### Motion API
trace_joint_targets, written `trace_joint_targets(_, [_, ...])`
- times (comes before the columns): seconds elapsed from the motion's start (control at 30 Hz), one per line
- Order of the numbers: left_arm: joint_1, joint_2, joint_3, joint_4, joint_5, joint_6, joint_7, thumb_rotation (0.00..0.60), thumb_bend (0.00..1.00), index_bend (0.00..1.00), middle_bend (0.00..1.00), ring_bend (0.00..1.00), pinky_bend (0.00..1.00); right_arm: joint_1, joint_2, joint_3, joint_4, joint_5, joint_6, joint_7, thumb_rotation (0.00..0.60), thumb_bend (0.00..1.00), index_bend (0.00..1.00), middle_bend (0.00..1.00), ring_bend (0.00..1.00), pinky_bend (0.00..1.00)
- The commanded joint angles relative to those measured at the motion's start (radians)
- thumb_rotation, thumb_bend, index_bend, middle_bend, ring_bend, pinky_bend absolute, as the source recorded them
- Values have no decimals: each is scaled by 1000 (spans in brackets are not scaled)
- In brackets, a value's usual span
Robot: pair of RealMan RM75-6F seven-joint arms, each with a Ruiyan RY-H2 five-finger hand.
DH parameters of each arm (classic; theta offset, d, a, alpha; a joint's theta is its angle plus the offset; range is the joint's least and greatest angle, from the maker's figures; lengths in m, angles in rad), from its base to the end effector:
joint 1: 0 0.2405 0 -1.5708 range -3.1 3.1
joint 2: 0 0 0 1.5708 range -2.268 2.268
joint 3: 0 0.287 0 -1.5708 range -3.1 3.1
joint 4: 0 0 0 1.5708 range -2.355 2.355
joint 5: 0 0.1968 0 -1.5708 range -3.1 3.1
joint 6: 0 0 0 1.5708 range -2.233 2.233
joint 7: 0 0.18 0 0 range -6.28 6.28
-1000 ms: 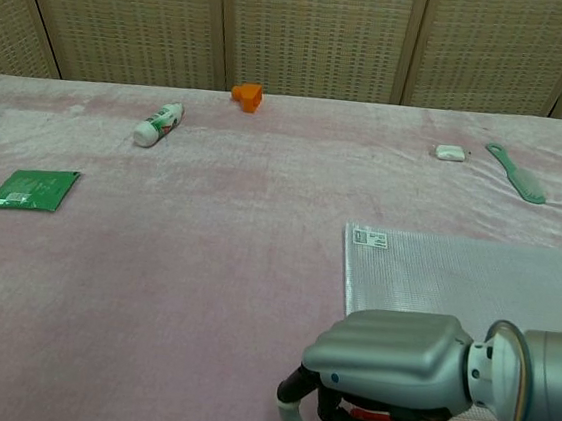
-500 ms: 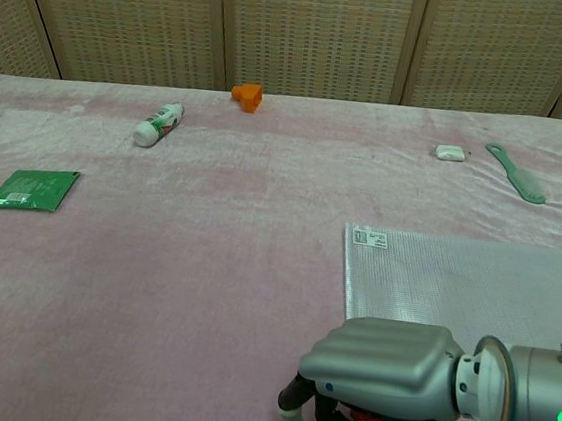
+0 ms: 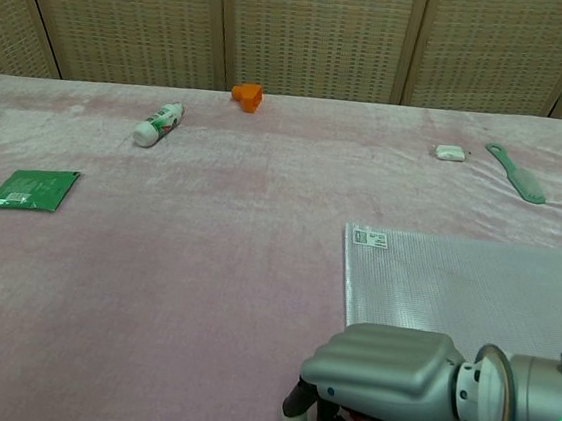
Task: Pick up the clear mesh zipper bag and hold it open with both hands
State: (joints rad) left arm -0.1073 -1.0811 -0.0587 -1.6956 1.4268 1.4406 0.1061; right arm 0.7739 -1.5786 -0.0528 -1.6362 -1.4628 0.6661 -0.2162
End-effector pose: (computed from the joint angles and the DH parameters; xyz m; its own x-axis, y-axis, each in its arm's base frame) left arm -0.3284 0.2258 0.1884 0.4421 0.0376 0.8962 0.8958 0.0320 -0.4433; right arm -0.1314 -0.2578 -0.1054 0.6333 -0.5245 0.5691 -0.6664 -0.7434 0.0565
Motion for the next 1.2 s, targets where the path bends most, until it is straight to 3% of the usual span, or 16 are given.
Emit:
trace_joint_targets(0.03, [0, 0, 0, 0, -1, 0, 0, 600, 0, 0, 0, 0, 0, 0, 1, -2, 0, -4, 4, 8, 600, 540, 598, 906, 879, 1000])
trace_joint_targets(0.4, [1, 3, 1, -3, 2, 4, -4, 600, 0, 0, 0, 0, 0, 1, -4, -17, 5, -18, 17, 28, 600, 620, 667, 911, 882, 1000])
trace_joint_targets(0.73, [-1, 5, 0, -2, -1, 1, -9, 600, 0, 0, 0, 0, 0, 5, 29, 2, -38, -54, 63, 106, 600, 880, 756, 913, 883, 1000])
trace_joint_targets(0.93, [-2, 8, -1, -2, -5, -3, -16, 600, 0, 0, 0, 0, 0, 20, 98, 52, -109, -35, 81, 192, 600, 891, 768, 913, 883, 1000])
trace_joint_targets(1.2, [-1, 13, -2, -4, -7, -3, -26, 600, 0, 0, 0, 0, 0, 47, 233, 171, -246, 80, 68, 375, 600, 892, 772, 913, 883, 1000])
